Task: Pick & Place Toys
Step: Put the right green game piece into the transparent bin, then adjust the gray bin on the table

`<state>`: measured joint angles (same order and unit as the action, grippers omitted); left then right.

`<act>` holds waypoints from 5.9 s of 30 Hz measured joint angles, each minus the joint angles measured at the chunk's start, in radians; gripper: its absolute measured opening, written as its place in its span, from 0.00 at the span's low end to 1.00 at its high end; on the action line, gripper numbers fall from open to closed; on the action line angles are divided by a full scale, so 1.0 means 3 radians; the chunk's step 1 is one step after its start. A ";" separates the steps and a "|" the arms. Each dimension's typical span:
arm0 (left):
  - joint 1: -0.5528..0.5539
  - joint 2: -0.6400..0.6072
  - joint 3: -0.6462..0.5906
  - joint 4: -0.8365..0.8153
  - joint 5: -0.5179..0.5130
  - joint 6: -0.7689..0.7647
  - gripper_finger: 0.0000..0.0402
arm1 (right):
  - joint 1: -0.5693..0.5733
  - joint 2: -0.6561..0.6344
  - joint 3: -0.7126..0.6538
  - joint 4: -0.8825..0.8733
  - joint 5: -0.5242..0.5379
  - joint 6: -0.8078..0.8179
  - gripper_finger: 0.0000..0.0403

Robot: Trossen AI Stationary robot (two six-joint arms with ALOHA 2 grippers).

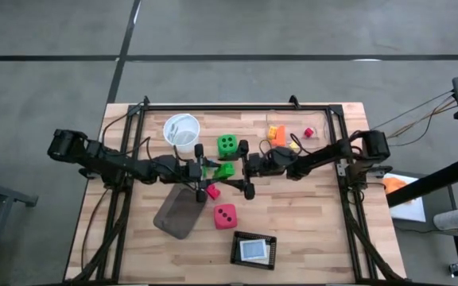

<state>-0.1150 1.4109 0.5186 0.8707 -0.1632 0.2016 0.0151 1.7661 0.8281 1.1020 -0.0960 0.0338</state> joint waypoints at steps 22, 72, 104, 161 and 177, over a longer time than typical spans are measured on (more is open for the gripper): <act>0.0000 -0.0014 0.0006 -0.0243 0.0022 0.0028 0.45 | 0.0053 0.0009 0.0005 -0.0065 0.0093 -0.0212 0.41; 0.0004 -0.2986 -0.1097 -0.2024 -0.0180 -0.0164 0.83 | -0.0277 -0.1324 -0.1767 0.0134 0.3355 -0.0964 0.41; 0.0015 -0.2972 -0.1095 -0.2047 -0.0242 -0.0178 0.83 | -0.1355 -0.1359 -0.0964 -0.3647 0.2758 0.0462 0.41; 0.0170 -0.0170 0.0707 -0.3449 -0.0451 -0.0035 0.83 | 0.0161 -0.1810 -0.0972 -0.2743 0.1956 0.0285 0.61; 0.0174 0.0044 0.0982 -0.4364 -0.0201 -0.0090 0.83 | 0.0258 -0.1810 -0.0972 -0.2753 0.1965 0.0238 0.61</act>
<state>-0.0628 1.4239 0.8131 -0.4384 -0.2235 0.1746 0.0925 1.2232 0.5365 0.2761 0.4934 0.1051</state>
